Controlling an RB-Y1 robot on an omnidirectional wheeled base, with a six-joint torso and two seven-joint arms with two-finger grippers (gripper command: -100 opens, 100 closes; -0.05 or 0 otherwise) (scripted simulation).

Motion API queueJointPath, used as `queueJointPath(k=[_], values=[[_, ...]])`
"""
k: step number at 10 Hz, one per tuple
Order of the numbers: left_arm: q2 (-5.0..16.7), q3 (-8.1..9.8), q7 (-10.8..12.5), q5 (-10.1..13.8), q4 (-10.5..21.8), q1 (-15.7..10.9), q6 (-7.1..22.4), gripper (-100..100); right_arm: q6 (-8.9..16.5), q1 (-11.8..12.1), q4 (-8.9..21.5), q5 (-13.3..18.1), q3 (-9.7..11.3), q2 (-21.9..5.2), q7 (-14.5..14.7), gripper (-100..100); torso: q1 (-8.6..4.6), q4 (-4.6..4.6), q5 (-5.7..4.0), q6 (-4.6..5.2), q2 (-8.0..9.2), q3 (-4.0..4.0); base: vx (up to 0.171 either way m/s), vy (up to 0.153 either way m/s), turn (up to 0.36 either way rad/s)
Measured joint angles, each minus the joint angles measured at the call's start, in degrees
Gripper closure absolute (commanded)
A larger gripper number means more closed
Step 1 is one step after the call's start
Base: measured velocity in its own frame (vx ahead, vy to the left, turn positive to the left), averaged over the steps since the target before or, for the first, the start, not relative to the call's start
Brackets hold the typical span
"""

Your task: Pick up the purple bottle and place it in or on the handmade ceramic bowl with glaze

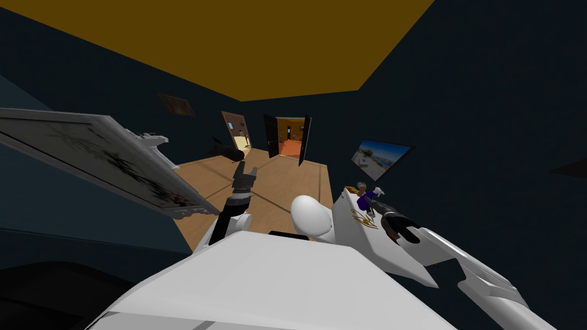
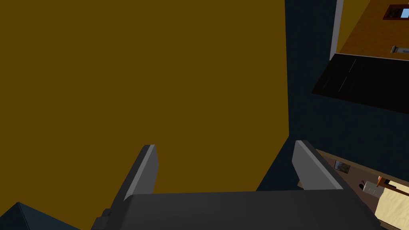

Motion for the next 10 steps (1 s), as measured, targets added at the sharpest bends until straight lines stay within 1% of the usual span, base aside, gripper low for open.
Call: queueJointPath(k=[1, 2, 3, 4, 5, 6, 8, 9, 10], values=[[0.00, 0.00, 0.00, 0.00, 0.00, 0.00, 0.00, 0, -0.97, -1.58, 1.44, 0.82, 0.47, -0.51, -0.82, -100, 0.09, 0.00, 0.02, -0.03, 0.02, 0.01, -0.028, 0.035, 0.035], [0.00, 0.00, 0.00, 0.00, 0.00, 0.00, 0.00, 0, -1.91, -2.55, 3.03, 1.59, 0.66, -0.44, -1.46, -100, 0.12, 0.01, 0.02, 0.00, 0.07, 0.04, -0.018, 0.020, -0.006], [0.00, 0.00, 0.00, 0.00, 0.00, 0.00, 0.00, 0, -2.33, -2.90, 4.32, 1.68, 0.75, -0.66, -1.74, -100, 0.07, 0.02, 0.02, 0.01, 0.07, 0.04, -0.028, 0.037, 0.036], [0.00, 0.00, 0.00, 0.00, 0.00, -0.01, 0.00, 0, -3.35, -4.47, 5.75, 2.80, 1.27, -0.82, -2.54, -100, 0.13, 0.02, 0.03, -0.03, 0.08, 0.04, -0.026, 0.032, 0.041], [0.00, 0.00, 0.00, 0.00, 0.00, 0.00, 0.00, 0, -4.30, -5.44, 7.20, 3.55, 1.43, -0.82, -3.19, -100, 0.12, 0.02, 0.03, 0.00, 0.08, 0.05, -0.012, 0.012, 0.000], [0.00, 0.00, 0.00, 0.00, 0.00, 0.00, 0.00, 0, -4.80, -6.50, 9.27, 4.00, 1.79, -0.49, -3.30, -100, 0.04, 0.01, 0.01, 0.01, 0.05, 0.03, -0.022, 0.029, 0.049], [0.00, 0.00, 0.00, 0.00, 0.00, 0.00, 0.00, 0, -6.80, -8.78, 11.89, 5.87, 2.20, -0.65, -4.75, -100, 0.10, 0.02, 0.02, 0.00, 0.08, 0.05, -0.022, 0.023, 0.013], [0.00, 0.00, 0.00, 0.00, 0.00, 0.00, 0.00, 0, -7.41, -9.21, 13.58, 6.56, 2.11, 0.03, -4.76, -100, 0.05, 0.01, 0.01, 0.02, 0.07, 0.04, -0.003, 0.006, -0.010], [0.00, 0.00, 0.00, 0.00, 0.00, 0.00, 0.00, 0, -7.61, -9.43, 14.92, 6.18, 2.38, -0.69, -4.97, -100, 0.01, 0.01, 0.01, 0.02, 0.03, 0.02, -0.019, 0.022, 0.042]])
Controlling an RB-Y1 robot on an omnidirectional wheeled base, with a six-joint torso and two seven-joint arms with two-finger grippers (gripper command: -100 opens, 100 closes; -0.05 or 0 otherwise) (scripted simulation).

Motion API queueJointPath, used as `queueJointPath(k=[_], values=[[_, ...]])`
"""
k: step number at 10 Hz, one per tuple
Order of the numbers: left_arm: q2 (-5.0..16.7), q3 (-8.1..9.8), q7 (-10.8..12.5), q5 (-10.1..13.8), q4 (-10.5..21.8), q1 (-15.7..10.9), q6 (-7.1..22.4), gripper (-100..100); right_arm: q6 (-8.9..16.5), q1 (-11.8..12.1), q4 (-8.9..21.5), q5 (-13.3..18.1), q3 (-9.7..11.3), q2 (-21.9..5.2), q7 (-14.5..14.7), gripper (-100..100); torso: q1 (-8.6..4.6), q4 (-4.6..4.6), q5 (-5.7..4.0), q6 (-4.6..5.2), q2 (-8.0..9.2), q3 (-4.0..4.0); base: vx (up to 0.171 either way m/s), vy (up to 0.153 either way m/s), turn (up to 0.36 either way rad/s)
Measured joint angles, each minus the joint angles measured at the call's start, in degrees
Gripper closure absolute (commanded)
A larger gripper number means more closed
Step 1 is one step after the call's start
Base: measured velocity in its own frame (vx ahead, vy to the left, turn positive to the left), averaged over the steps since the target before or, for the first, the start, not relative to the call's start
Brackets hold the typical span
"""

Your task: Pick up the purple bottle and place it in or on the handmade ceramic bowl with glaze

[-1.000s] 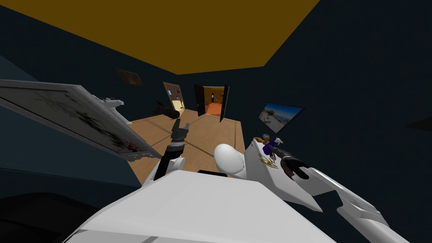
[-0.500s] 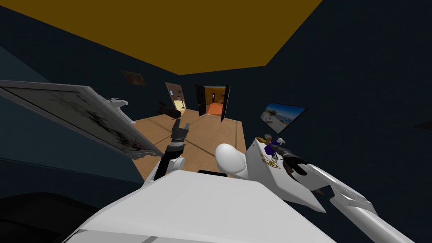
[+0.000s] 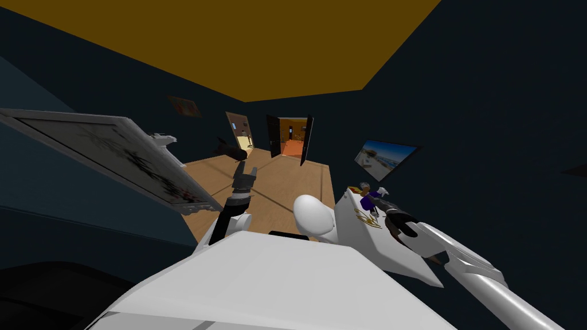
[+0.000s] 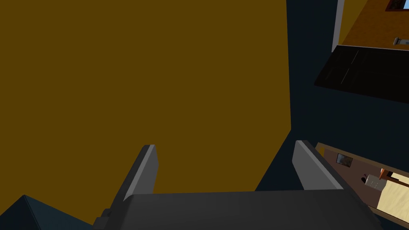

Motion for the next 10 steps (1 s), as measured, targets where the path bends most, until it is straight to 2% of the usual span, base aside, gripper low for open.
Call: queueJointPath(k=[1, 3, 10], values=[[0.00, 0.00, 0.00, 0.00, 0.00, 0.00, 0.00, 0, -1.18, -1.64, 1.81, 1.15, 0.41, -0.08, -0.79, -100, 0.06, 0.00, 0.00, -0.04, 0.01, 0.00, -0.024, 0.029, 0.046], [0.00, 0.00, 0.00, 0.00, 0.00, 0.00, 0.00, 0, -2.62, -2.98, 5.03, 2.27, 0.53, 0.17, -1.53, -100, 0.05, 0.00, 0.00, 0.00, 0.02, 0.01, -0.016, 0.029, 0.022], [0.00, 0.00, 0.00, 0.00, 0.00, 0.00, 0.00, 0, -8.47, -10.55, 16.21, 7.22, 2.91, -0.96, -5.98, -100, 0.11, 0.01, 0.01, -0.04, 0.05, 0.02, -0.022, 0.029, 0.026]])
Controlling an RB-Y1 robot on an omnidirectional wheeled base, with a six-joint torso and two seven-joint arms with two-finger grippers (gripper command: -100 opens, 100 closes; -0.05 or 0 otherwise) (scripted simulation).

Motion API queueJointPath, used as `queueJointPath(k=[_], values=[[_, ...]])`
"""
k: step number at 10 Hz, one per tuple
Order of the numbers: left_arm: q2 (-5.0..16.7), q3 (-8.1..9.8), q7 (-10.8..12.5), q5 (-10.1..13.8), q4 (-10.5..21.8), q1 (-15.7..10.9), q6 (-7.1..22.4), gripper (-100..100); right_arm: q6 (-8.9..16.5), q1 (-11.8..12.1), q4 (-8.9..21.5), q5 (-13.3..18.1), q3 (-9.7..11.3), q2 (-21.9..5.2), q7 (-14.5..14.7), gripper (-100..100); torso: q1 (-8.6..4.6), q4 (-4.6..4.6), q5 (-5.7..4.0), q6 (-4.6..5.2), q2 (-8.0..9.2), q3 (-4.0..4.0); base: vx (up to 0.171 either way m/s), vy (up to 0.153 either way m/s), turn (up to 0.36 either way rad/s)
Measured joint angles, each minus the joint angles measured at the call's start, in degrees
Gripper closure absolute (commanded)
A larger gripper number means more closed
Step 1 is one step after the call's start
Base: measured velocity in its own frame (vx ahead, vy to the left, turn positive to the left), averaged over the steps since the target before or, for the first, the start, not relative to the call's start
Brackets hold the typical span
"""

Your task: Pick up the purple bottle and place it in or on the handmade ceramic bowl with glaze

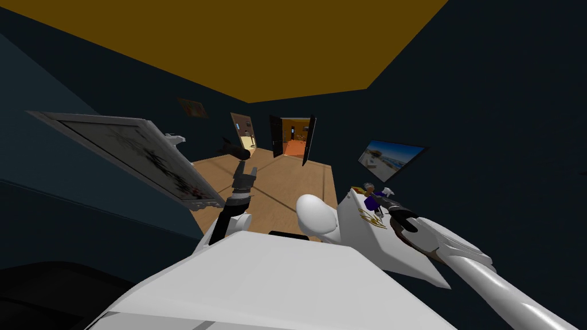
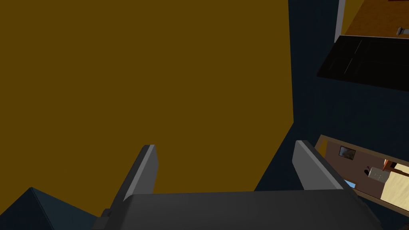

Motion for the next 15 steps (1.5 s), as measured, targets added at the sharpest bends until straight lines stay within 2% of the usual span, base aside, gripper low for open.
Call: queueJointPath(k=[1, 3, 5, 7, 9, 10, 12, 13, 14, 15], values=[[0.00, 0.00, 0.00, 0.00, 0.00, 0.00, 0.00, 0, -1.05, -1.30, 1.75, 0.91, 0.07, 0.30, -0.47, -100, 0.01, 0.00, 0.01, 0.03, -0.01, 0.00, -0.007, 0.016, -0.004], [0.00, 0.00, 0.00, 0.00, 0.00, 0.01, 0.00, 0, -1.19, -2.18, 4.29, 1.27, 0.36, 0.48, -0.67, -100, -0.12, -0.01, -0.02, 0.05, -0.06, -0.03, -0.010, 0.013, 0.025], [0.00, 0.00, 0.00, 0.00, 0.00, 0.00, 0.00, 0, -3.54, -4.82, 7.55, 3.11, 0.87, 0.29, -1.97, -100, -0.02, 0.00, 0.00, 0.03, -0.01, -0.01, -0.018, 0.024, 0.018], [0.00, 0.00, 0.00, 0.00, 0.00, 0.01, 0.00, 0, -3.44, -4.88, 8.97, 3.14, 1.30, -0.10, -2.72, -100, -0.11, -0.01, -0.02, 0.05, -0.05, -0.02, -0.011, 0.018, 0.018], [0.00, 0.00, 0.00, 0.00, 0.00, 0.00, 0.00, 0, -6.08, -7.74, 12.51, 5.14, 1.64, -0.03, -3.73, -100, 0.00, 0.00, 0.01, 0.03, -0.01, 0.00, -0.020, 0.027, 0.018], [0.00, 0.00, 0.00, 0.00, 0.00, 0.01, 0.00, 0, -6.86, -8.39, 14.61, 5.51, 1.37, 0.25, -3.62, -100, -0.06, 0.00, -0.01, 0.06, -0.02, -0.01, -0.027, 0.031, 0.044], [0.00, 0.00, 0.00, 0.00, 0.00, 0.00, 0.00, 0, -8.78, -11.05, 18.07, 7.28, 2.35, -0.13, -5.29, -100, -0.02, 0.00, 0.00, 0.04, 0.00, 0.01, -0.018, 0.023, 0.015], [0.00, 0.00, 0.00, 0.00, 0.00, 0.01, 0.00, 0, -8.83, -11.00, 18.89, 7.44, 2.40, -0.09, -5.60, -100, -0.07, 0.00, -0.01, 0.06, -0.02, -0.01, -0.002, 0.005, -0.005], [0.00, 0.00, 0.00, 0.00, 0.00, 0.01, 0.00, 0, -8.77, -10.96, 18.95, 7.45, 2.40, -0.09, -5.65, 100, -0.11, -0.01, -0.02, 0.05, -0.05, -0.02, 0.000, 0.000, 0.000], [0.00, 0.01, 0.00, 0.00, 0.00, 0.01, 0.00, 0, -8.78, -10.97, 18.94, 7.45, 2.40, -0.09, -5.65, 100, -0.12, -0.01, -0.02, 0.05, -0.06, -0.03, 0.000, 0.003, 0.013]])
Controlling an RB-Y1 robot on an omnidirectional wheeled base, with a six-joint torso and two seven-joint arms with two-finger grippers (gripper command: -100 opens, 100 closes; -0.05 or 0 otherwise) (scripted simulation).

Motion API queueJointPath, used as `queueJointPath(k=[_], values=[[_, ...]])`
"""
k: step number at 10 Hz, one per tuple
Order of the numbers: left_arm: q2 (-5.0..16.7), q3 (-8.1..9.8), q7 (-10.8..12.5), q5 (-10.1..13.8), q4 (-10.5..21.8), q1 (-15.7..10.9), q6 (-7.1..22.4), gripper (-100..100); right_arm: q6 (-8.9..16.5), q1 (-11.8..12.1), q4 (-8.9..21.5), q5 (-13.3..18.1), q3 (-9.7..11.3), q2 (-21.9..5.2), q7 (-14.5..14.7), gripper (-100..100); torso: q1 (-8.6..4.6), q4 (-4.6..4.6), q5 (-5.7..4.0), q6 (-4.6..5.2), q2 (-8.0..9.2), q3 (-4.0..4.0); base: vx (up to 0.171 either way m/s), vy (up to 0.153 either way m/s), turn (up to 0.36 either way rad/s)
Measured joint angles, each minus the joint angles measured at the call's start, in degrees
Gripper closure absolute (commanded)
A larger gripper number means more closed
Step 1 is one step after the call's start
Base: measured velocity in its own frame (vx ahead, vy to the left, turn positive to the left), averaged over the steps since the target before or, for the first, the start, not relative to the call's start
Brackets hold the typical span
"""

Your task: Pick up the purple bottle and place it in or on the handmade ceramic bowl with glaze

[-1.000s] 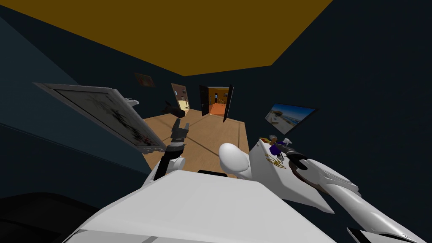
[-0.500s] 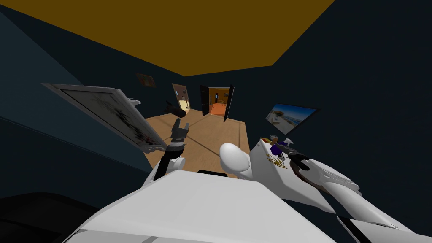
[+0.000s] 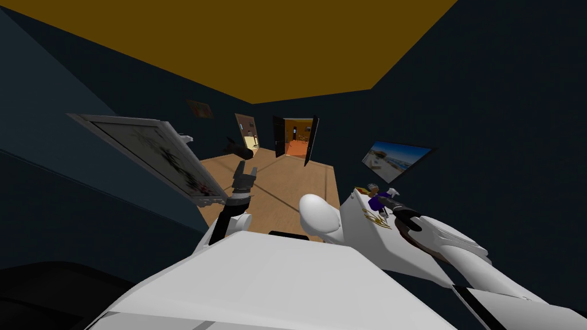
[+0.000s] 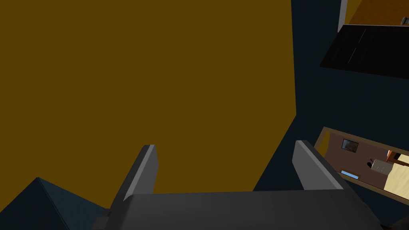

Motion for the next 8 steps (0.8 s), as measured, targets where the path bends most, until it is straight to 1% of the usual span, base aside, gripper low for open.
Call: queueJointPath(k=[3, 4, 5, 7, 8], values=[[0.00, 0.00, 0.00, 0.00, 0.00, 0.00, 0.00, 0, -0.06, -0.03, -0.05, 0.00, 0.01, 0.01, 0.01, 100, -0.10, -0.01, -0.04, 0.05, -0.01, -0.01, 0.000, 0.000, 0.000], [0.00, 0.00, 0.00, 0.00, 0.00, 0.00, 0.00, 0, -0.05, -0.03, -0.05, 0.00, 0.01, 0.02, 0.00, 0, -0.11, -0.01, -0.03, 0.05, -0.01, -0.01, 0.000, 0.000, 0.000], [0.00, 0.00, 0.00, 0.00, 0.00, 0.00, 0.00, 0, -0.05, -0.03, -0.04, 0.00, 0.01, 0.02, 0.00, 100, -0.10, -0.01, -0.03, 0.05, -0.01, -0.01, 0.033, -0.033, -0.044], [0.00, 0.01, 0.00, 0.00, 0.00, 0.01, 0.00, 0, 1.69, 2.07, -2.79, -1.63, -0.65, 0.35, 1.65, 100, -0.26, -0.02, -0.02, 0.11, -0.09, -0.05, 0.035, -0.048, -0.042], [0.01, 0.01, 0.00, 0.00, 0.00, 0.01, 0.00, 0, 3.26, 4.12, -5.16, -3.09, -1.17, 0.30, 2.39, 100, -0.37, -0.03, -0.04, 0.25, -0.07, -0.05, 0.030, -0.048, -0.042]])
